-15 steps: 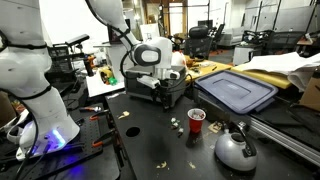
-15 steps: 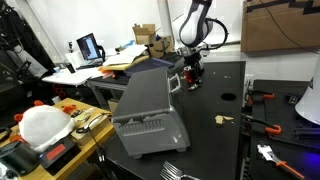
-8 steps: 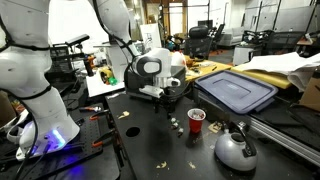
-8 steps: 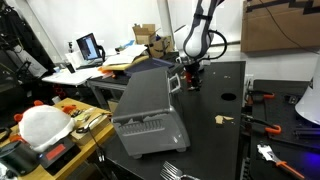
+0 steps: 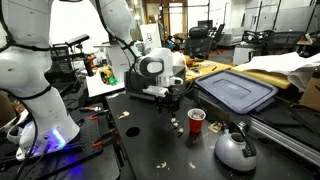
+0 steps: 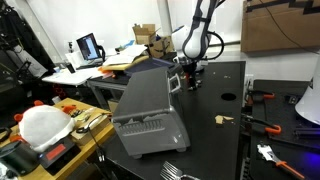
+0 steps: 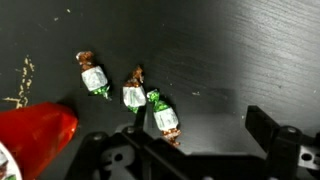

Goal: Put two pieces of candy in the red cup.

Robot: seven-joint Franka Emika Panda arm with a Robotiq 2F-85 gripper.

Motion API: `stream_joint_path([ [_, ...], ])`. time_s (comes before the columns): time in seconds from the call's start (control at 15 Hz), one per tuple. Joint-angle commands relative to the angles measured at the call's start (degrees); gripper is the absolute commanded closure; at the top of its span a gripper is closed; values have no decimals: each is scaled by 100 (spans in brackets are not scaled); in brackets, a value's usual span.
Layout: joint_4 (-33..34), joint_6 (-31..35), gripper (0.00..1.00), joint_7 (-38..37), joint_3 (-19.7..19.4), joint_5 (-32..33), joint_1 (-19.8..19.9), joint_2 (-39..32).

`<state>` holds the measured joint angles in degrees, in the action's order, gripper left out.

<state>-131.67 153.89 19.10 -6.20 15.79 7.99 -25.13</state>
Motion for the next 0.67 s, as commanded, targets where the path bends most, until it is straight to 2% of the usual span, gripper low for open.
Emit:
stream_joint_path([
  [0.0, 315, 151, 0, 379, 64, 21, 206, -278],
  [0.6, 959, 104, 0, 1076, 487, -264, 779, -874],
])
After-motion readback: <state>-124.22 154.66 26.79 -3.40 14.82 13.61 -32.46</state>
